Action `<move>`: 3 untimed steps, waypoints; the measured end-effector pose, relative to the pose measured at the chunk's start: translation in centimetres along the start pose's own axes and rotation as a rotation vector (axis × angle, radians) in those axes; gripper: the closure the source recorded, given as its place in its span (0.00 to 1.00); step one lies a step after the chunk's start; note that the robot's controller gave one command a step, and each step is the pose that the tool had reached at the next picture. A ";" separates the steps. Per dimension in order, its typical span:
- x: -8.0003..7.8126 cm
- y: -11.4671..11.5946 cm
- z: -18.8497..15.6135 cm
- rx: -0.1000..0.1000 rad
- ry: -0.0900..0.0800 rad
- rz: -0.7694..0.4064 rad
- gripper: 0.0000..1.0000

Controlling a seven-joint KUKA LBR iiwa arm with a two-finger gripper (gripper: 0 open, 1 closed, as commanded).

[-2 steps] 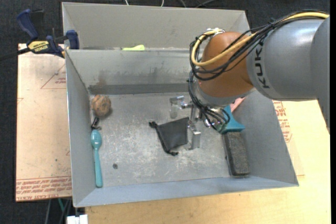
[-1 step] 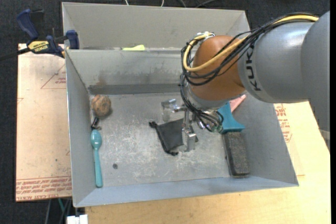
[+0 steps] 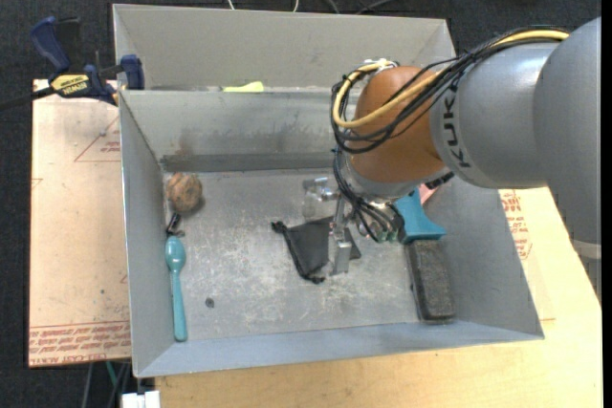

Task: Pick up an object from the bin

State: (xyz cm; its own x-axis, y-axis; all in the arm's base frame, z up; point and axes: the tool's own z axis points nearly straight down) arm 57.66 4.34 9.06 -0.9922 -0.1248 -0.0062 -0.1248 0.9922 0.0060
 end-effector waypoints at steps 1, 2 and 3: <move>-0.3 -0.3 1.8 -0.002 -0.001 -0.157 0.00; 0.0 -0.9 1.8 -0.001 -0.003 -0.180 1.00; 0.0 -0.9 1.8 -0.001 -0.003 -0.180 1.00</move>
Offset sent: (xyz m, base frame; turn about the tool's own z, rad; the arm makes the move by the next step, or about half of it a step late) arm 0.0004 -0.0093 -0.0196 -0.1833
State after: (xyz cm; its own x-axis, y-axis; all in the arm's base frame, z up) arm 57.80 3.47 7.22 -0.9537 -0.3005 -0.0106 -0.3006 0.9537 0.0055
